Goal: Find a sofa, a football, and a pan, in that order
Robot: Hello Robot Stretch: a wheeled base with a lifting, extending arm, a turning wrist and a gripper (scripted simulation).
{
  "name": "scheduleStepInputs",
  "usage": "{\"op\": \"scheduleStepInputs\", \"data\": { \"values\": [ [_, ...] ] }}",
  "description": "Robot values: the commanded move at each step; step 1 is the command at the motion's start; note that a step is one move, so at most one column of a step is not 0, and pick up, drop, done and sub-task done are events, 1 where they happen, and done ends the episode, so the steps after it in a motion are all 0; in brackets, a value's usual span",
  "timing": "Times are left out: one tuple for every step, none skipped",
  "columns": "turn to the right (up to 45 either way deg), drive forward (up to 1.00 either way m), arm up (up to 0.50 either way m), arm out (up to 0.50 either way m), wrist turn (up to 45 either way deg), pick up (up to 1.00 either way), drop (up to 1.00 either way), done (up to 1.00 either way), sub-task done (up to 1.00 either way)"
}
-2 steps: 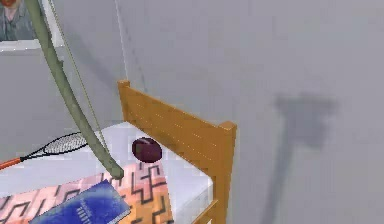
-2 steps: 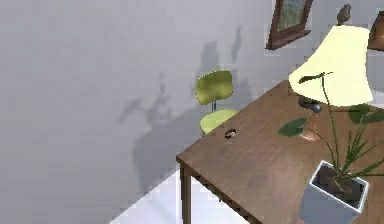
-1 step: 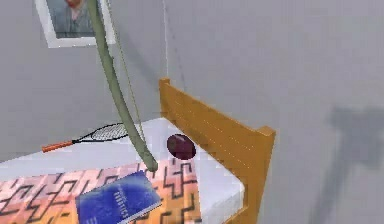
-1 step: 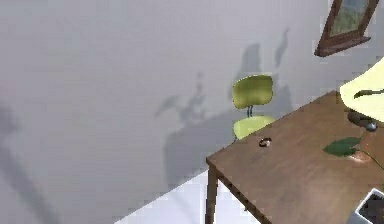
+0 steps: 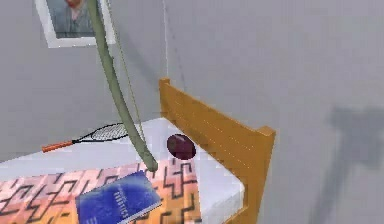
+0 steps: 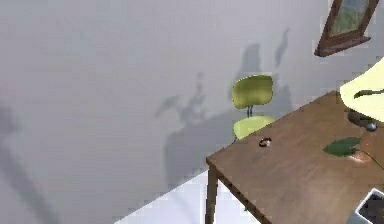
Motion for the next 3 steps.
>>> {"op": "scheduleStepInputs", "data": {
  "values": [
    [-45.0,0.00,0.00,0.00,0.0,0.00,0.00,0.00,0.00],
    [-45.0,0.00,0.00,0.00,0.0,0.00,0.00,0.00,0.00],
    [-33.0,0.00,0.00,0.00,0.0,0.00,0.00,0.00,0.00]
  ]
}}
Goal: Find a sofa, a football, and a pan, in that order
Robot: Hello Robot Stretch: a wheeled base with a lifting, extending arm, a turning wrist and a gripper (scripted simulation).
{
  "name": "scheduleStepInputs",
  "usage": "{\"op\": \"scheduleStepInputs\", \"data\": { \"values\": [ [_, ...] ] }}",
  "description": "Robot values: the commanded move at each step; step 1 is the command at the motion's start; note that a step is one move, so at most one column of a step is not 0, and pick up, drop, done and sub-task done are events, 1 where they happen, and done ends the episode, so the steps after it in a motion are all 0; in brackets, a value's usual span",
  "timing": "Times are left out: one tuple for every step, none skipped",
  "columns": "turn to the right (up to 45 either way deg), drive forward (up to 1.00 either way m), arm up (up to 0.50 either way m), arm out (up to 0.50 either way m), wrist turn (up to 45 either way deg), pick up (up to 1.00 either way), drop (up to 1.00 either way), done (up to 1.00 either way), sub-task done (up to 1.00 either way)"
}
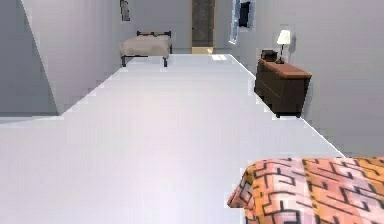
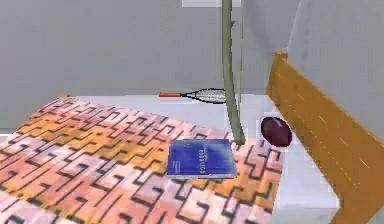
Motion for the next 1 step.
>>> {"op": "scheduleStepInputs", "data": {
  "values": [
    [0.0,1.00,0.00,0.00,0.0,0.00,0.00,0.00,0.00]
  ]
}}
